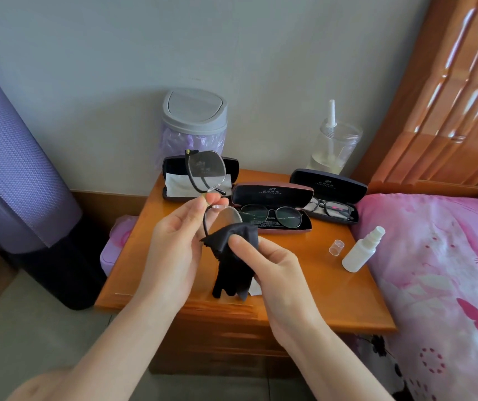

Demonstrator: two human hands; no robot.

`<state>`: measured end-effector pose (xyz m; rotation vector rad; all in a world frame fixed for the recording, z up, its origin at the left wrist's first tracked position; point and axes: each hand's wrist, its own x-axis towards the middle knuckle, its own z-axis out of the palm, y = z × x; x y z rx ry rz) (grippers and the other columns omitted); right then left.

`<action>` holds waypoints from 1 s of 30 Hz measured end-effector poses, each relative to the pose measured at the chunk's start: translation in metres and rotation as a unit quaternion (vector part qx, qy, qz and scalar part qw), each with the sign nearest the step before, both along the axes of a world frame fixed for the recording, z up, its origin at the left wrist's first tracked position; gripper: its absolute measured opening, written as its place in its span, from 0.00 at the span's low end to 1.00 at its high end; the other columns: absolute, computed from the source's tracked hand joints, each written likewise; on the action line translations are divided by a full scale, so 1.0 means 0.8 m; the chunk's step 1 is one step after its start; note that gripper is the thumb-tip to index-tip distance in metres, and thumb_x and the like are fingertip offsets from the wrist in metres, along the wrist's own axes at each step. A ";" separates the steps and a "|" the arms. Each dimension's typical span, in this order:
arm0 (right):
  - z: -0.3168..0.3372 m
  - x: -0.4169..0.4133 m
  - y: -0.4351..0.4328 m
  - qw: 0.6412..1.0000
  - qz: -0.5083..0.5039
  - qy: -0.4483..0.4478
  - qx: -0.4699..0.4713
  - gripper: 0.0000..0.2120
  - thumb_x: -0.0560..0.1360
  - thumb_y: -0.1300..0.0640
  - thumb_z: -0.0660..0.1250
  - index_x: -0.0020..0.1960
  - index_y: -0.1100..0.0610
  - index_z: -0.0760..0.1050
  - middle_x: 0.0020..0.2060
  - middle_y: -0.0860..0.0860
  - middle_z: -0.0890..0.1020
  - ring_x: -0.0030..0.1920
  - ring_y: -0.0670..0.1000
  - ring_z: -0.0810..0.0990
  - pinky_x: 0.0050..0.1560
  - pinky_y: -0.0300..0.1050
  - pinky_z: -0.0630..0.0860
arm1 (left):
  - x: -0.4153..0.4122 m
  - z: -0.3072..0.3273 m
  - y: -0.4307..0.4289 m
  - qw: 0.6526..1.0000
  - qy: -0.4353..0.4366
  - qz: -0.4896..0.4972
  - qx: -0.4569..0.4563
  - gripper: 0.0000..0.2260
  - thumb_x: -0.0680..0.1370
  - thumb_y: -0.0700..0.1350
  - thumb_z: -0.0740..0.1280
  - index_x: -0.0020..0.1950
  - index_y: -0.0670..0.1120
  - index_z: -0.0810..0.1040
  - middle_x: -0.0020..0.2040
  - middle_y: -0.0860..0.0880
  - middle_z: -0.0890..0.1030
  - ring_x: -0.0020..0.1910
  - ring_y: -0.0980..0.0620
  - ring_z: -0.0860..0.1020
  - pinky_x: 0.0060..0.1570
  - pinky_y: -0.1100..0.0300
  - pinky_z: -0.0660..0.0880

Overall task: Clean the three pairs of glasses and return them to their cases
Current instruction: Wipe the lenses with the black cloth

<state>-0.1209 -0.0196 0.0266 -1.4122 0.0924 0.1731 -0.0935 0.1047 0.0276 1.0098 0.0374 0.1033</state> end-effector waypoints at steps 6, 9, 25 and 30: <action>0.009 0.012 0.013 0.999 0.014 -0.041 0.001 0.08 0.74 0.58 0.69 0.51 0.59 0.82 0.41 0.52 0.84 0.38 0.38 0.82 0.33 0.27 0.74 | 0.001 0.004 -0.001 1.000 0.000 -0.006 -0.007 0.10 0.78 0.45 0.60 0.47 0.46 0.81 0.43 0.52 0.86 0.46 0.58 0.83 0.42 0.67 0.79; 0.014 0.020 0.019 0.998 -0.016 -0.048 0.044 0.05 0.74 0.59 0.69 0.48 0.57 0.83 0.40 0.51 0.85 0.40 0.39 0.83 0.35 0.27 0.74 | 0.001 0.004 -0.002 1.000 -0.010 -0.022 -0.013 0.10 0.78 0.43 0.60 0.47 0.44 0.80 0.42 0.51 0.86 0.47 0.56 0.83 0.45 0.65 0.79; 0.000 0.024 0.015 0.992 0.047 -0.092 -0.071 0.03 0.74 0.59 0.70 0.43 0.52 0.81 0.35 0.50 0.84 0.38 0.46 0.82 0.36 0.37 0.78 | -0.004 0.000 0.002 0.999 0.006 0.006 0.046 0.10 0.77 0.45 0.60 0.46 0.48 0.81 0.42 0.54 0.86 0.45 0.58 0.83 0.42 0.67 0.79; -0.009 0.026 0.006 0.967 0.091 -0.170 -0.167 0.06 0.73 0.59 0.70 0.40 0.50 0.81 0.33 0.45 0.83 0.39 0.44 0.81 0.39 0.32 0.75 | -0.001 -0.001 0.009 0.999 0.010 0.002 0.037 0.10 0.76 0.47 0.60 0.46 0.48 0.81 0.42 0.54 0.86 0.45 0.60 0.83 0.38 0.67 0.78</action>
